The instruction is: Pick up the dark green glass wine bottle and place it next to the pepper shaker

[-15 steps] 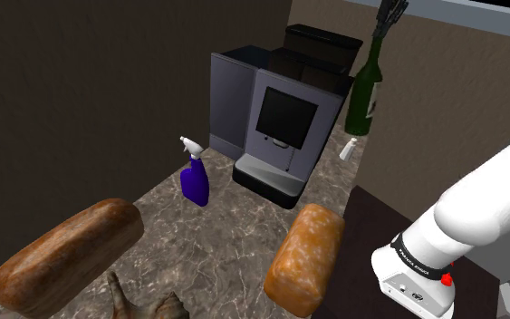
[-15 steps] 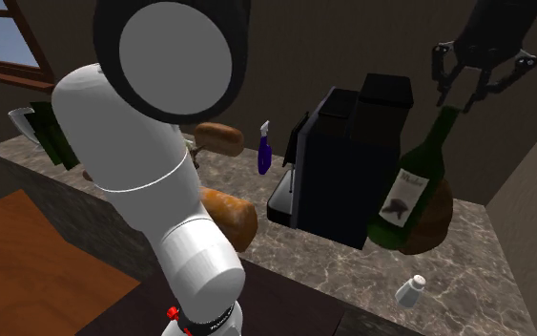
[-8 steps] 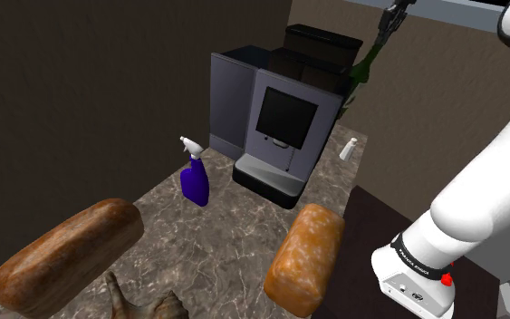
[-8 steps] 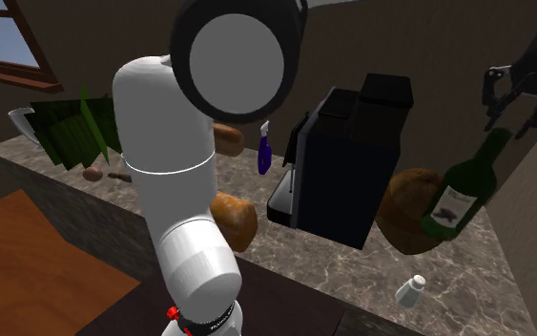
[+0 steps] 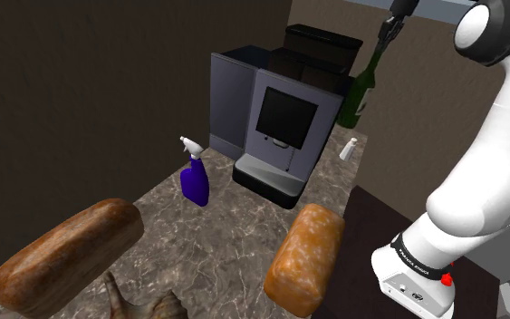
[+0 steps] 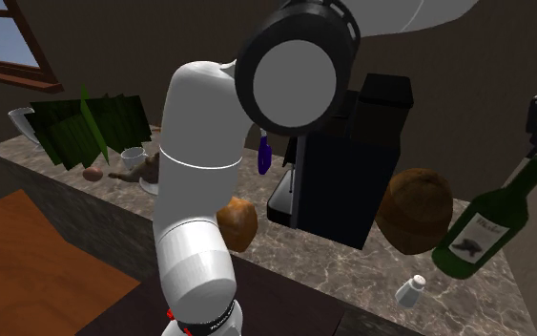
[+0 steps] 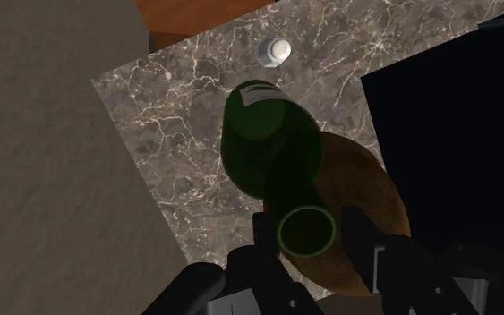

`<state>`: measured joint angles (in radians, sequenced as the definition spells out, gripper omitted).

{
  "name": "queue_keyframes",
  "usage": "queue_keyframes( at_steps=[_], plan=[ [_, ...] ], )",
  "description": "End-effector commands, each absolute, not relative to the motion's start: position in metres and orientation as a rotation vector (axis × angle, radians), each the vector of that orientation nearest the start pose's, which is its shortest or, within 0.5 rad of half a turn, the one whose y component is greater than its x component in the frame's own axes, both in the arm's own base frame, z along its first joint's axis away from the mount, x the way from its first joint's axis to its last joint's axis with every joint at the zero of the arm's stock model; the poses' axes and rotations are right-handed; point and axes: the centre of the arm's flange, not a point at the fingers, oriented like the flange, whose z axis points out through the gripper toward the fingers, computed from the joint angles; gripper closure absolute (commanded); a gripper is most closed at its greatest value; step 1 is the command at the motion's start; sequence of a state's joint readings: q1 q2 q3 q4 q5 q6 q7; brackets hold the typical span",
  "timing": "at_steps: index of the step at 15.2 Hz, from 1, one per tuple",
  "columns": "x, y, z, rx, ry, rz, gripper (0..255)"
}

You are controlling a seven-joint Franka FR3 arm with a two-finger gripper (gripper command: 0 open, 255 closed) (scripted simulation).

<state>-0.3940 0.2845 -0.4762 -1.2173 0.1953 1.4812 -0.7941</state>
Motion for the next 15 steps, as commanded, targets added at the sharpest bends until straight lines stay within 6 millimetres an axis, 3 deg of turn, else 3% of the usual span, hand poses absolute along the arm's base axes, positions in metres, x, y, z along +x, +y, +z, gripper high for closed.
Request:
queue_keyframes(
  at_steps=[1, 15],
  plan=[
    [0.455, -0.43, 0.619, -3.103, 0.062, -0.085, 255],
    [0.455, -0.43, 0.545, -3.103, 0.062, -0.085, 255]
  ],
)
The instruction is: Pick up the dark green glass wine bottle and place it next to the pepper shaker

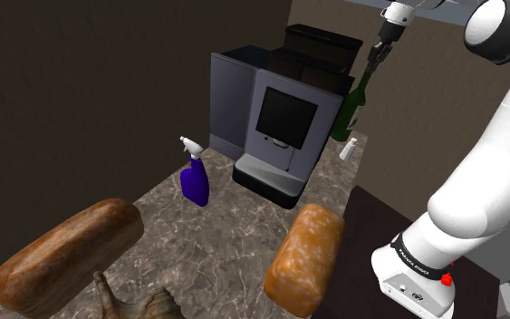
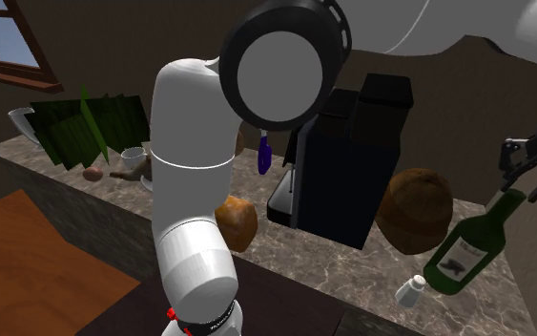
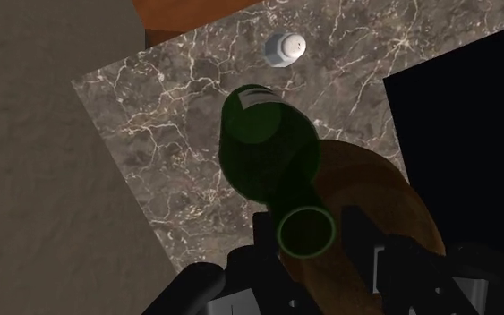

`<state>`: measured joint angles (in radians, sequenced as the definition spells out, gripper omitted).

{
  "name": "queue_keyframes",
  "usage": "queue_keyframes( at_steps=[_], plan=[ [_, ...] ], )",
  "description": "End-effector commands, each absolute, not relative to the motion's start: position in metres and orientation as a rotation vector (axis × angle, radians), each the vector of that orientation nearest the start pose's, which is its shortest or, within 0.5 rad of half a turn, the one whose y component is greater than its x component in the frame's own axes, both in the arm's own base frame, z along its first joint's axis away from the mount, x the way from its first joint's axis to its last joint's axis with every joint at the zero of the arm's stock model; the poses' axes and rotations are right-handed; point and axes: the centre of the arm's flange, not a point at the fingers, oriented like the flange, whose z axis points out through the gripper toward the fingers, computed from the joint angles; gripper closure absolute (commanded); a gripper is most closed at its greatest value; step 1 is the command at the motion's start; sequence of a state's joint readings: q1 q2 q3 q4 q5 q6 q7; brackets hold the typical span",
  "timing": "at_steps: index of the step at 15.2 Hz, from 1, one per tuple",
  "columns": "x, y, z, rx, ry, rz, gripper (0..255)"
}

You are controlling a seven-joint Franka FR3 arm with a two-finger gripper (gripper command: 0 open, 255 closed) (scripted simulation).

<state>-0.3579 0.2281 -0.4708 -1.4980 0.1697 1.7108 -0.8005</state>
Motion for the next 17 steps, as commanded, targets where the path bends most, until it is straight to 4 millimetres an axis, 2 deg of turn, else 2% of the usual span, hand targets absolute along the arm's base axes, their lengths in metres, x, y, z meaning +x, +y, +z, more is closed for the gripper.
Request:
queue_keyframes(
  at_steps=[1, 14, 17],
  plan=[
    [0.455, -0.43, 0.54, -3.103, 0.062, -0.085, 255],
    [0.455, -0.43, 0.472, -3.103, 0.062, -0.085, 255],
    [0.455, -0.43, 0.472, -3.102, 0.062, -0.085, 255]
  ],
)
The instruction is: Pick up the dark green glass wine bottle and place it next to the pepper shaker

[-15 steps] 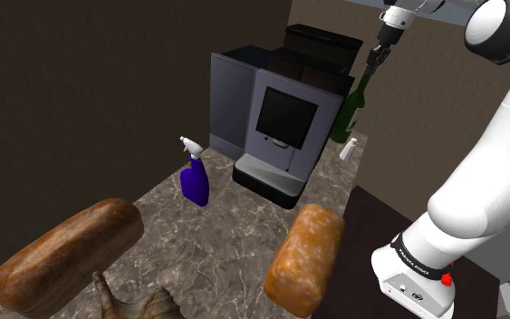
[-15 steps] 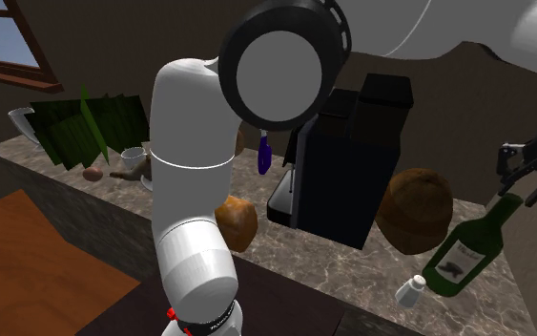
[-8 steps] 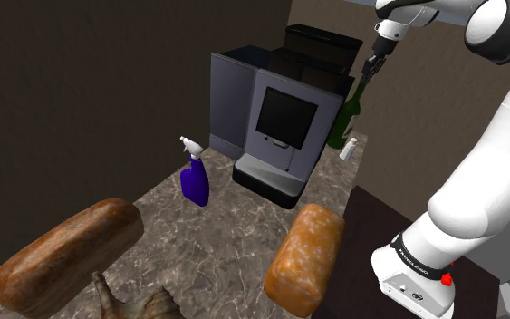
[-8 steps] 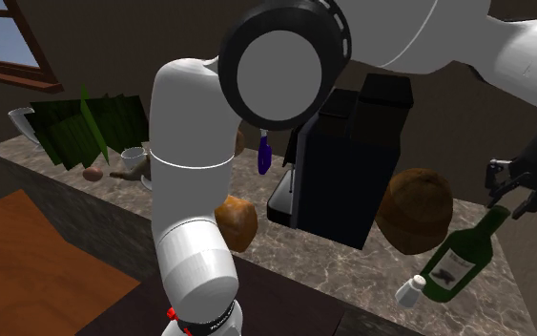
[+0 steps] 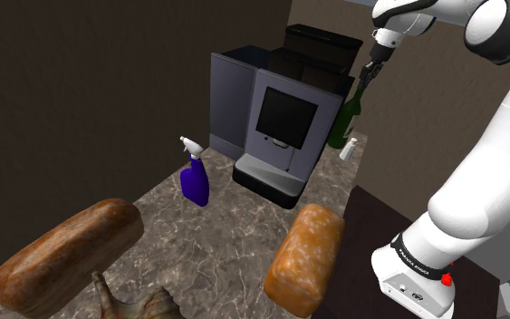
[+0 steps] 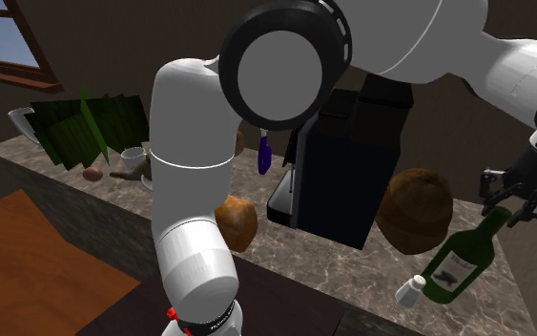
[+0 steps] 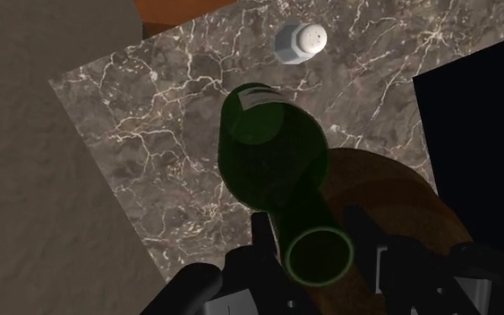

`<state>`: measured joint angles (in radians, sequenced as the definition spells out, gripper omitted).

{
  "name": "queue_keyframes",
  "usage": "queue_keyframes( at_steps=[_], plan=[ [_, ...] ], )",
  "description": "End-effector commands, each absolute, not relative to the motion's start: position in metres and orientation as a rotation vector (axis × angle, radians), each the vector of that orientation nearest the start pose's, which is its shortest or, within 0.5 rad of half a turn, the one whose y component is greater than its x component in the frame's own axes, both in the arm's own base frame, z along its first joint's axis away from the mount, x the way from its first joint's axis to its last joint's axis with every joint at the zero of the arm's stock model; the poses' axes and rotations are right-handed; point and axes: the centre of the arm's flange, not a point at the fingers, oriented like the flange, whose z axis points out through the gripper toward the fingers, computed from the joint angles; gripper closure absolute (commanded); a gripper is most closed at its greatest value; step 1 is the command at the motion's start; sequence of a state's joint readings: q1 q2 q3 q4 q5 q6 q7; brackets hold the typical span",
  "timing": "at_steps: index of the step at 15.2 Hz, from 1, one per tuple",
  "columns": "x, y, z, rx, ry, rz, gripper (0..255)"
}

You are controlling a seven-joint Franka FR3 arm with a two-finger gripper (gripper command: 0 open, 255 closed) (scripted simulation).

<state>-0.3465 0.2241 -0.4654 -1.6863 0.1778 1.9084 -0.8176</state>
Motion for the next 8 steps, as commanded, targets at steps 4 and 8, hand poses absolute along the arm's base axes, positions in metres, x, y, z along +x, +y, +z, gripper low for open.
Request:
queue_keyframes(
  at_steps=[4, 8],
  plan=[
    [0.4545, -0.4303, 0.4716, -3.103, 0.062, -0.085, 255],
    [0.454, -0.4304, 0.47, -3.102, 0.062, -0.086, 0]
  ],
)
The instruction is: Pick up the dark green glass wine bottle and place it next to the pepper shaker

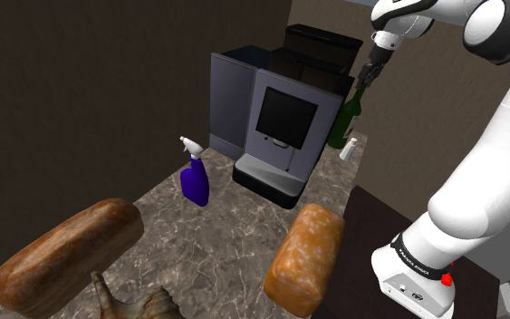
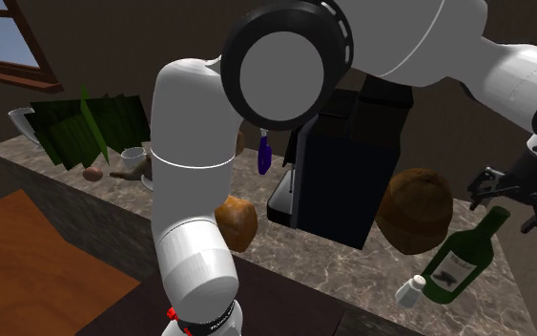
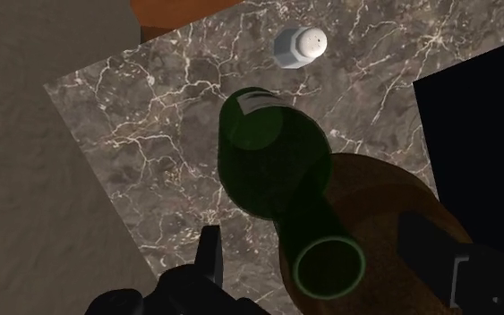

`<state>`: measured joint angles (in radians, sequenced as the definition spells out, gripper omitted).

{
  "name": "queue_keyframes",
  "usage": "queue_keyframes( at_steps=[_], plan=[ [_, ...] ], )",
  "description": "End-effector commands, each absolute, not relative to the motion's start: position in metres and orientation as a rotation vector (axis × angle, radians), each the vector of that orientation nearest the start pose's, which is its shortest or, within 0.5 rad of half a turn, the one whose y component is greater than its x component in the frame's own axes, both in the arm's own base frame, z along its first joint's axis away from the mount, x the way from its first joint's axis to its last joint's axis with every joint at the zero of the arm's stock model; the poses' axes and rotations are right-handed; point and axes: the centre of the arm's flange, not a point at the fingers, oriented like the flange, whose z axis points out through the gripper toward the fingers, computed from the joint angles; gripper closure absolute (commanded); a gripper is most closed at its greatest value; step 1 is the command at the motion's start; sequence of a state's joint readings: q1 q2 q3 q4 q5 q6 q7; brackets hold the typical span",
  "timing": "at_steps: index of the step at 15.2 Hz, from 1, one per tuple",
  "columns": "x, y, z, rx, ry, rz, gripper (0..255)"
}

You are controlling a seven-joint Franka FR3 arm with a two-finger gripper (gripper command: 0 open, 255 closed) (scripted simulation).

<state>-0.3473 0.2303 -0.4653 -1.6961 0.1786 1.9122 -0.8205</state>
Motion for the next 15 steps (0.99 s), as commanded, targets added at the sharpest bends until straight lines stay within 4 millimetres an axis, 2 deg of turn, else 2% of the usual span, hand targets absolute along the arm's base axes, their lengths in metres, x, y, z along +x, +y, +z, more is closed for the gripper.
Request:
queue_keyframes(
  at_steps=[1, 3, 7, 15],
  plan=[
    [0.454, -0.43, 0.47, -3.103, 0.062, -0.086, 0],
    [0.455, -0.43, 0.472, -3.103, 0.062, -0.085, 0],
    [0.452, -0.432, 0.521, -3.102, 0.062, -0.085, 0],
    [0.452, -0.432, 0.521, -3.103, 0.062, -0.085, 0]
  ],
)
